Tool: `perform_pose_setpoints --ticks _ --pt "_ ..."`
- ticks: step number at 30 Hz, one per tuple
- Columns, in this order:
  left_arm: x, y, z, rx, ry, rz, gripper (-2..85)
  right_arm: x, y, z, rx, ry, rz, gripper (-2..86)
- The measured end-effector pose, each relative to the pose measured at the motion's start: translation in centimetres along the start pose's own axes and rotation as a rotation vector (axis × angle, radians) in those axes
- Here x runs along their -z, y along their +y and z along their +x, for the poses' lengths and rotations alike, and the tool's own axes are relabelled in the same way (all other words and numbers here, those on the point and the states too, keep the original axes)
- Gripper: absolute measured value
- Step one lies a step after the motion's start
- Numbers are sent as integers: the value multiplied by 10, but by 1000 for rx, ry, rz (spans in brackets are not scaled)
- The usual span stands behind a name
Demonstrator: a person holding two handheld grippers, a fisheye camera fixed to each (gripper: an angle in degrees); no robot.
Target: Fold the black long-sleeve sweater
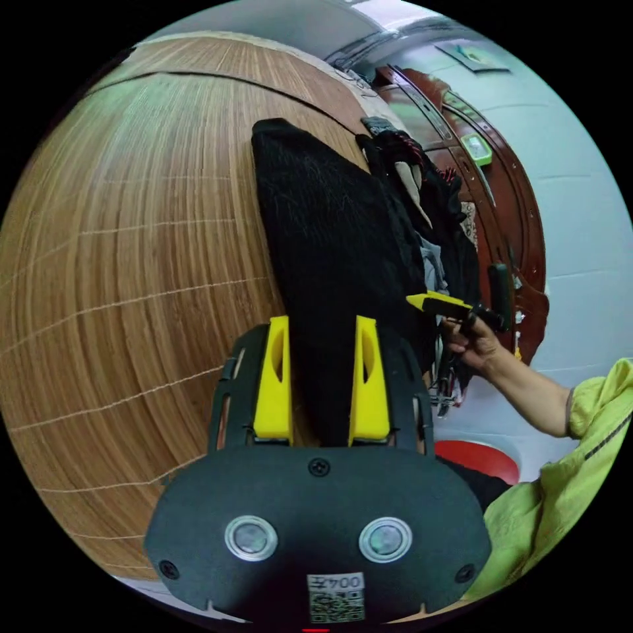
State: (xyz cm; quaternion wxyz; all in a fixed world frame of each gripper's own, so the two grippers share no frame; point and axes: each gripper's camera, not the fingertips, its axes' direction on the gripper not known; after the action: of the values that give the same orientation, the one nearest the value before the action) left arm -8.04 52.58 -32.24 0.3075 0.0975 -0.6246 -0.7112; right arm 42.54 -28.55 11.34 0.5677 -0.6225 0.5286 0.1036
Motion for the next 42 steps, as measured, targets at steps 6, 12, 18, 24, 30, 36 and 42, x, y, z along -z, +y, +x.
perform_pose_setpoints --ticks 6,12,18,24,30,36,42 --pt "48 13 90 35 -106 92 92 -6 -16 -5 34 -30 -53 118" --pt "99 63 166 167 -181 168 84 -14 -32 -36 192 -6 -121 108" --pt "174 159 198 388 -220 276 84 -51 -46 -124 425 4 -245 108" --pt "270 211 177 496 -219 338 84 -93 -61 -225 487 2 -273 109" --pt "371 236 129 491 -225 302 84 -135 -73 -327 475 -17 -290 105" --pt "422 365 119 749 -220 498 83 -186 -62 -460 785 47 -372 103" --pt "433 470 119 1037 -175 755 81 -234 -56 -587 1186 81 -427 103"
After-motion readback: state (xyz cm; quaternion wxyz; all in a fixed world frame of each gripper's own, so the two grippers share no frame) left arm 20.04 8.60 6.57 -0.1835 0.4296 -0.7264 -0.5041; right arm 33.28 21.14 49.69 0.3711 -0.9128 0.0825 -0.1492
